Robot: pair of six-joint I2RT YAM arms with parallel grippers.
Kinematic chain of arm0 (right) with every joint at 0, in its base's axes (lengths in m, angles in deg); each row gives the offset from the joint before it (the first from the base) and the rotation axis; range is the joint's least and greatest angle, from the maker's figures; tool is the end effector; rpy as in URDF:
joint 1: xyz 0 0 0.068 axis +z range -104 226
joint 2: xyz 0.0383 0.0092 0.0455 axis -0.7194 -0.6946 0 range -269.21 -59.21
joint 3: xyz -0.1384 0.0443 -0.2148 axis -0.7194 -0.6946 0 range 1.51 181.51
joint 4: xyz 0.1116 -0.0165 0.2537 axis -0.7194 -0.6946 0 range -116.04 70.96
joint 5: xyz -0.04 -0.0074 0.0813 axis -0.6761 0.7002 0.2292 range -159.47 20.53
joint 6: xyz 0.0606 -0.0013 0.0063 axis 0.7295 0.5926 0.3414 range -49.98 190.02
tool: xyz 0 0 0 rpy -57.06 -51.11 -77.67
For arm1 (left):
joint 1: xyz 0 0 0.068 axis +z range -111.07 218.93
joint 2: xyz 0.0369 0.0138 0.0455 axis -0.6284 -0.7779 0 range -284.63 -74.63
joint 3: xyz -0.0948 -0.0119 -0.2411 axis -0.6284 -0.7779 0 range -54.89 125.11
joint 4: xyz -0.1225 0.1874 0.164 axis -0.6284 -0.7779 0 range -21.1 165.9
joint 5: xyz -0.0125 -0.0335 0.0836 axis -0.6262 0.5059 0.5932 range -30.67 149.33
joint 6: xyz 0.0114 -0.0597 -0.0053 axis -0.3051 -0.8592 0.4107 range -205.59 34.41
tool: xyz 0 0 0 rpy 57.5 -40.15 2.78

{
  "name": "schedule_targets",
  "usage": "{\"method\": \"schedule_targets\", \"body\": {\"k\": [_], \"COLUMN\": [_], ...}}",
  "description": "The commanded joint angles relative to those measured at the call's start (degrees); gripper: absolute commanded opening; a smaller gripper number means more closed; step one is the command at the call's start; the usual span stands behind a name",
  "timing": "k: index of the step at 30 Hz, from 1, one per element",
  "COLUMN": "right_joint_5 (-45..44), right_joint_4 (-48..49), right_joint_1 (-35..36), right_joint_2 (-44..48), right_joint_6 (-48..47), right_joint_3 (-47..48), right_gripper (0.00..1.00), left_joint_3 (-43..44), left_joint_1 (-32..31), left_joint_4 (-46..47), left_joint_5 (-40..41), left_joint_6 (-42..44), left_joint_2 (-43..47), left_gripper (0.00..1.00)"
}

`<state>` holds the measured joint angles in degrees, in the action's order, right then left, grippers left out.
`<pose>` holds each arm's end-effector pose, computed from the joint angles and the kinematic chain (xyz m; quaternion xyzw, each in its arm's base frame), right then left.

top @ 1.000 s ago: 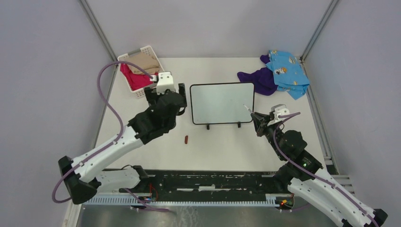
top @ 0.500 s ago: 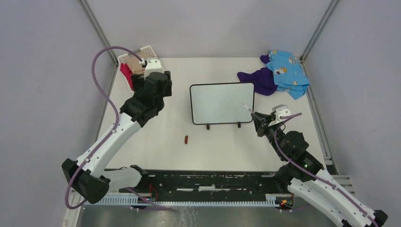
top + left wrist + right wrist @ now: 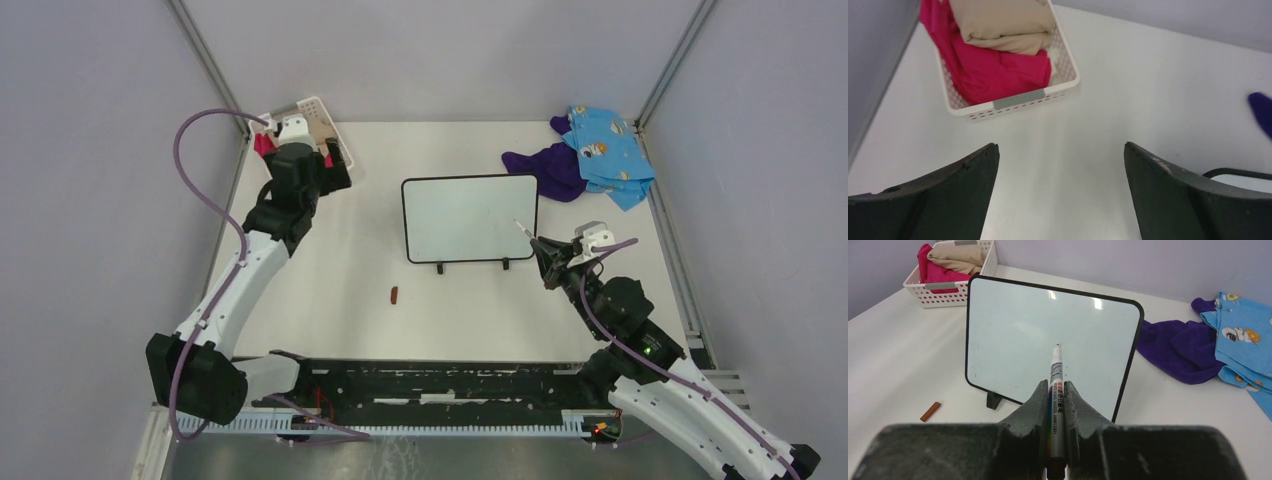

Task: Write a sentence on the whiteboard

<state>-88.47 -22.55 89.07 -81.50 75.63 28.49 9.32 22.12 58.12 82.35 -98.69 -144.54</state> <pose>0.1285 0.0999 0.2921 -0.1099 0.6915 0.1851 0.6896 0.2993 -0.0719 0.3357 -0.0828 0.8225 0.0226 0.5622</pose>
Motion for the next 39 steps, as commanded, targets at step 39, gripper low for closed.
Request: {"method": "schedule_targets", "body": {"k": [39], "right_joint_5": [-0.82], "right_joint_4": [2.7], "right_joint_1": [-0.08], "right_joint_2": [-3.08], "right_joint_6": [-3.92], "right_joint_3": [4.31], "right_gripper": [0.0], "left_joint_3": [-30.05], "left_joint_1": [14.23], "left_joint_4": [68.65], "left_joint_5": [-54.41], "left_joint_6": [-32.49], "left_joint_2": [-11.97], "left_gripper": [1.0]}}
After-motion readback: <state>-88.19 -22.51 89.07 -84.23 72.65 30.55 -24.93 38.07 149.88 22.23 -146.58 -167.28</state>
